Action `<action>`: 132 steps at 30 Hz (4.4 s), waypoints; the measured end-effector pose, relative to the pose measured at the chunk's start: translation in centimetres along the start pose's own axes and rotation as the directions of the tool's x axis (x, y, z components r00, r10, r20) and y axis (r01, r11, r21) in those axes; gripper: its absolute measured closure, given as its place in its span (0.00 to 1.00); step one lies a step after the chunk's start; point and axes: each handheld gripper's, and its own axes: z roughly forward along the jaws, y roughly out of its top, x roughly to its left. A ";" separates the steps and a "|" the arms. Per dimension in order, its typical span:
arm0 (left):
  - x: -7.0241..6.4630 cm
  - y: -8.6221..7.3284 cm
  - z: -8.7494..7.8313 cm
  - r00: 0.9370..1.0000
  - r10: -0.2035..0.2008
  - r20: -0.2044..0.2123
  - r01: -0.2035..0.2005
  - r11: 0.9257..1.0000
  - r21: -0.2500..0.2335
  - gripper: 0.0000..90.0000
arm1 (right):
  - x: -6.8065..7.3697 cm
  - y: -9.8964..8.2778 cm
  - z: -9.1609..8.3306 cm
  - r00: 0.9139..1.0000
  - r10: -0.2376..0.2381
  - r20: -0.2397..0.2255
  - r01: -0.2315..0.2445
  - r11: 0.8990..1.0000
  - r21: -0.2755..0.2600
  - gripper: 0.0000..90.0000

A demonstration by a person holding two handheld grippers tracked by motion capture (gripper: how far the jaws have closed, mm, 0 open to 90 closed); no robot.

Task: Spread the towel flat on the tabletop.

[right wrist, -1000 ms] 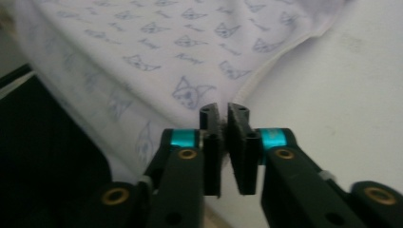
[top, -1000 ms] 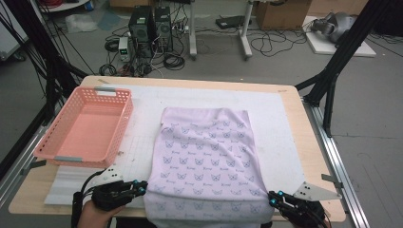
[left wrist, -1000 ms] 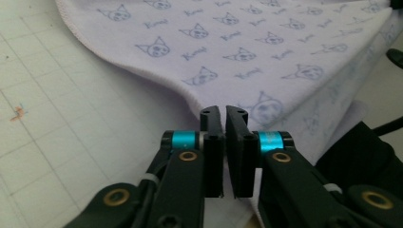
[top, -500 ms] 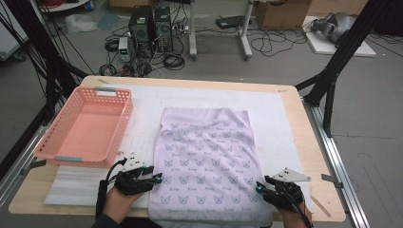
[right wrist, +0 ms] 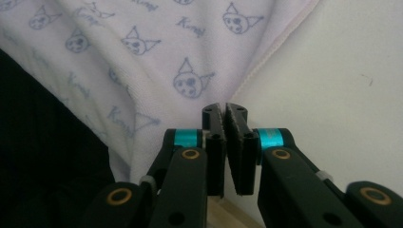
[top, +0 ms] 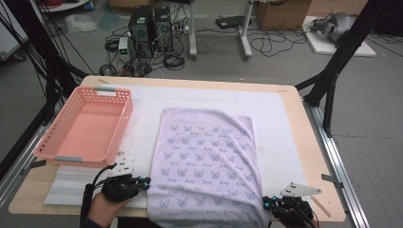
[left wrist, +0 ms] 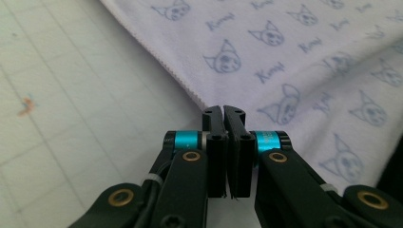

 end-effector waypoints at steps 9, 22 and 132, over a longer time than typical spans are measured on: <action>0.8 1.7 2.3 0.999 -0.018 -0.046 0.014 0.997 -0.079 0.57 | -1.7 3.4 2.2 0.992 0.049 0.118 -0.032 0.990 -0.140 0.65; 0.0 1.5 2.3 0.992 0.105 -0.067 -0.104 0.995 0.009 0.98 | -1.6 4.6 5.1 0.994 -0.043 0.101 0.049 0.998 -0.049 0.98; 10.5 13.9 11.5 0.954 -0.127 -0.271 0.093 0.986 -0.135 0.52 | -13.1 16.1 12.1 0.982 0.065 0.179 -0.035 0.985 -0.167 0.54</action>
